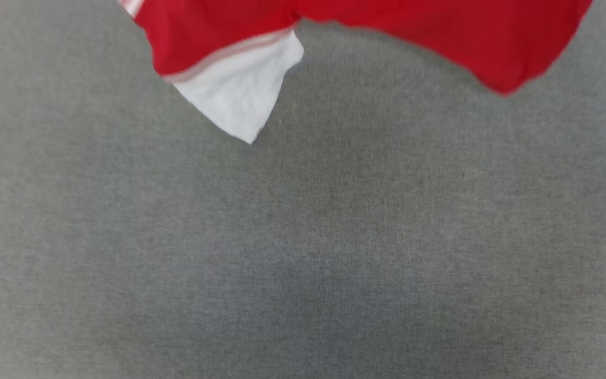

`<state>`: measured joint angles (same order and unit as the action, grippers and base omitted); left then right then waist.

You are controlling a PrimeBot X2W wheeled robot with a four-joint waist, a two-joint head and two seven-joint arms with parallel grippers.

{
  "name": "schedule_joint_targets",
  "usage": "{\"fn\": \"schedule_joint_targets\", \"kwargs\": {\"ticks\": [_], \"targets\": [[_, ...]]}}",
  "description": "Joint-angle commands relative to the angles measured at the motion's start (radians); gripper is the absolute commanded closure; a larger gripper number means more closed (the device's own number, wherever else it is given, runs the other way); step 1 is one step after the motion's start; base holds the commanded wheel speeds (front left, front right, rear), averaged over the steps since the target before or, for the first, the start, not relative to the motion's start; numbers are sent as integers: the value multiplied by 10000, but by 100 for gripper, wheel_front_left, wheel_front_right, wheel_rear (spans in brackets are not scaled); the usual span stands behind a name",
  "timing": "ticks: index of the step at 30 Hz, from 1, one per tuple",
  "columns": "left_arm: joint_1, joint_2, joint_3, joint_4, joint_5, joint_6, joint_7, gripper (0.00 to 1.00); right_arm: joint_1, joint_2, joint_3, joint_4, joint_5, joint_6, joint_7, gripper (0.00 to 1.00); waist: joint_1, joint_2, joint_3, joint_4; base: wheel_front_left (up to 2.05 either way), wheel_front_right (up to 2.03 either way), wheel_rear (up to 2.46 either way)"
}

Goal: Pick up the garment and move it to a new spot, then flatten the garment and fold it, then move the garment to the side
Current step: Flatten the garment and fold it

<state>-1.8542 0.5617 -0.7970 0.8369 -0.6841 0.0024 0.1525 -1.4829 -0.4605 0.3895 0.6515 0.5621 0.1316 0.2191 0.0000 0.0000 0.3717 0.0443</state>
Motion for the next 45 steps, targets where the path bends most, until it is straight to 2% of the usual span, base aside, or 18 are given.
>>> {"fn": "schedule_joint_targets", "kwargs": {"ticks": [1,4,9,12,13,15,18,22,27,30,32,35,40,45], "targets": [[-222,-63,18,177,135,112,-229,100,-201,82,-91,164,-207,-20,-247,100,0,0,970,-121,0,0,0],[-1172,-502,108,811,548,542,-1501,100,-1066,373,-336,802,-1328,-20,-1847,100,0,0,1820,-155,0,0,0],[-2209,-943,571,1466,662,1002,-3593,100,-1937,552,-911,1666,-3291,-20,-4342,100,0,0,2482,-75,0,0,0],[-2337,-1105,679,1472,758,810,-4069,100,-1950,656,-1022,1918,-4306,-20,-4744,100,0,0,2601,76,0,0,0],[-2161,-1106,655,1450,783,615,-4105,100,-1764,698,-921,2010,-4504,-20,-4772,100,0,0,2570,115,0,0,0],[-1716,-1062,620,1394,761,345,-4157,100,-1385,747,-755,2210,-4455,-20,-4816,100,0,0,2419,211,0,0,0],[-761,-997,367,1459,743,-165,-4164,100,-576,730,-91,2526,-3986,-20,-4807,100,0,0,2036,296,0,0,0],[820,-1011,-145,1401,489,-785,-3187,100,697,538,925,2527,-2713,-20,-4315,100,0,0,1412,359,0,0,0],[3083,-672,-638,621,-129,-1105,-1408,100,2442,48,1794,1518,-344,-20,-3074,100,0,0,626,365,0,0,0],[4371,-147,-785,-458,-638,-1137,-300,100,3421,-559,2192,504,852,-20,-2326,100,0,0,203,367,0,0,0],[5354,328,-850,-1421,-989,-915,363,100,4045,-1059,2379,-152,1359,-20,-1960,100,0,0,-62,349,0,0,0],[6918,1215,-965,-3270,-1508,-315,1436,100,5110,-1657,2504,-1057,2157,-20,-1335,100,0,0,-390,338,0,0,0],[9569,2977,-1021,-7039,-2521,1317,2742,100,6953,-2565,2497,-2409,3199,-20,-165,100,0,0,-786,316,0,0,0],[11892,4429,-1154,-10243,-3374,3074,3242,100,8697,-3296,2093,-3399,3835,-20,542,100,0,0,-969,315,0,0,0]]}}
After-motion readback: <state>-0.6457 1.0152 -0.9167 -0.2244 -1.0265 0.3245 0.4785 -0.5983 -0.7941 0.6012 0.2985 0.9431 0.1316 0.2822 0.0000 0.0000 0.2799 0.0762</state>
